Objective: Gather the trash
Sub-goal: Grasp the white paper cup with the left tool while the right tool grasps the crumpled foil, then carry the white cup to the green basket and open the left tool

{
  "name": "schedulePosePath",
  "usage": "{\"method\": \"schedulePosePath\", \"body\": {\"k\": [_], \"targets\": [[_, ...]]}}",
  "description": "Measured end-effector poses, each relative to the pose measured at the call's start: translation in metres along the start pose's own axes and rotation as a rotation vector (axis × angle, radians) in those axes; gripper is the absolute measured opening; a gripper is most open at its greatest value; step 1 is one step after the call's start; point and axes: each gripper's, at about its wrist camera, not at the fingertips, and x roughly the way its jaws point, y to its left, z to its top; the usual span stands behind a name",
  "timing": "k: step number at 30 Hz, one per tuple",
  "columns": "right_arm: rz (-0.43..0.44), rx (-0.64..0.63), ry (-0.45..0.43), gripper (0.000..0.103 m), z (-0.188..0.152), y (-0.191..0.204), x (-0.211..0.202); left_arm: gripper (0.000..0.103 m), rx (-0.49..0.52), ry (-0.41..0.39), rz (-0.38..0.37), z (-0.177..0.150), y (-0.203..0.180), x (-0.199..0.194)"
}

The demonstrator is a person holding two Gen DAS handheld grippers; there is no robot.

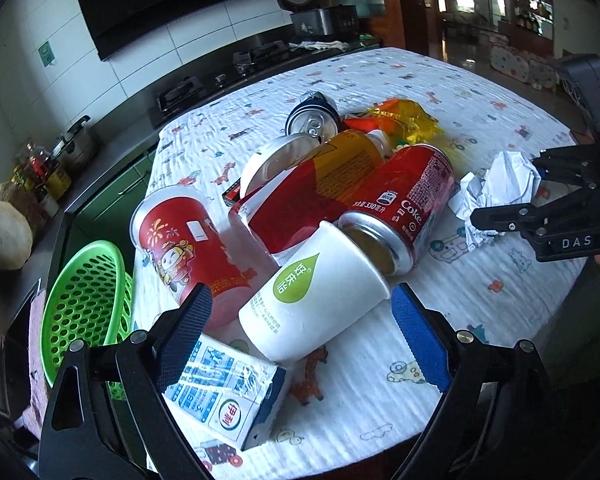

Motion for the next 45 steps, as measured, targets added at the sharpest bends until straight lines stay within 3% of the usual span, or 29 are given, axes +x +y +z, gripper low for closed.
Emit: {"method": "schedulePosePath", "body": {"k": [14, 19, 30, 37, 45], "targets": [[-0.008, -0.001, 0.015, 0.06, -0.004, -0.009, -0.006, 0.09, 0.163, 0.07, -0.067, 0.002, -0.011, 0.038], [-0.01, -0.005, 0.013, 0.06, -0.004, -0.008, -0.006, 0.08, 0.169, 0.072, -0.043, 0.001, -0.016, 0.043], [-0.005, 0.009, -0.009, 0.06, -0.007, -0.008, -0.018, 0.06, 0.143, 0.06, -0.032, -0.007, -0.019, 0.026], [0.003, 0.009, -0.034, 0.06, -0.01, -0.004, -0.029, 0.057, 0.106, 0.063, -0.016, -0.017, -0.021, 0.008], [0.014, -0.005, -0.076, 0.06, -0.007, 0.003, -0.045, 0.057, -0.019, -0.006, -0.017, -0.017, -0.008, -0.021]]}}
